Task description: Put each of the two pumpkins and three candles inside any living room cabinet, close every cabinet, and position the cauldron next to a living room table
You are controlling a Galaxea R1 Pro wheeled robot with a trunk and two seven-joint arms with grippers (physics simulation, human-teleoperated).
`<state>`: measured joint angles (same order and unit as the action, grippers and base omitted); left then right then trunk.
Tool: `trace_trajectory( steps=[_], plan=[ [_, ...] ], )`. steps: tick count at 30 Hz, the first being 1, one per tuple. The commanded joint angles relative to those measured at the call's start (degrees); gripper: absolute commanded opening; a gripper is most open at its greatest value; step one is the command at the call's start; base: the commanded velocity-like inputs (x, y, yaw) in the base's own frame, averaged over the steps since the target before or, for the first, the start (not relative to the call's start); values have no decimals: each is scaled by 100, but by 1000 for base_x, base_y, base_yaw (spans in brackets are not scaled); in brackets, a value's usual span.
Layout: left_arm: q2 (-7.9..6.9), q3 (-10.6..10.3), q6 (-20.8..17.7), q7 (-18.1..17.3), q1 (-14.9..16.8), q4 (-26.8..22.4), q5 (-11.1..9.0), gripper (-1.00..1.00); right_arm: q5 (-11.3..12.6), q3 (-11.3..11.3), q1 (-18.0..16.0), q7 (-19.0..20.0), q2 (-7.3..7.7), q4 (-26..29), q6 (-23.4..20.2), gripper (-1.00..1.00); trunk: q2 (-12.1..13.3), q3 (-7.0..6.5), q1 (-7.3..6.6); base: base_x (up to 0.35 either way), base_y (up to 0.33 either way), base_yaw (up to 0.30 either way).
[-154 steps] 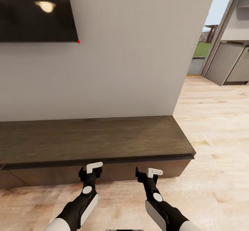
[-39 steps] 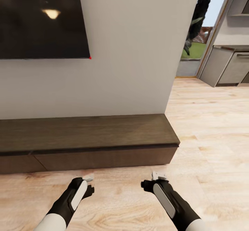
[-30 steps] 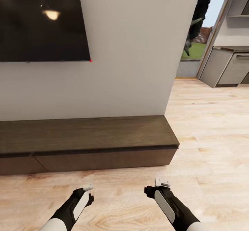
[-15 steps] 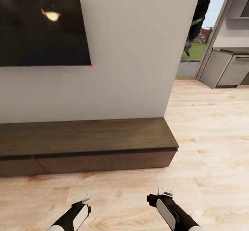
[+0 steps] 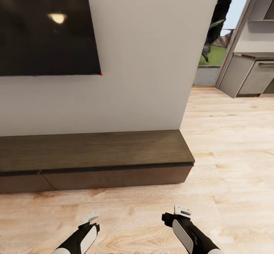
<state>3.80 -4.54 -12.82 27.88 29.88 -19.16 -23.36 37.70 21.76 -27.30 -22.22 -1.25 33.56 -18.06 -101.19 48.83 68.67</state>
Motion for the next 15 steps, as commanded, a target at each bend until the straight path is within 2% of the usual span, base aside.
trace_trajectory(
  steps=[1,15],
  plan=[
    [0,-47,0,43,1,24,-31,100,44,30,-3,-48,4,10,-13,100,39,-9,-24,-38,0,0],
    [0,-47,75,43,1,122,-19,100,27,30,-3,-46,11,-94,13,100,601,-213,-331,-5,0,0]
  ],
)
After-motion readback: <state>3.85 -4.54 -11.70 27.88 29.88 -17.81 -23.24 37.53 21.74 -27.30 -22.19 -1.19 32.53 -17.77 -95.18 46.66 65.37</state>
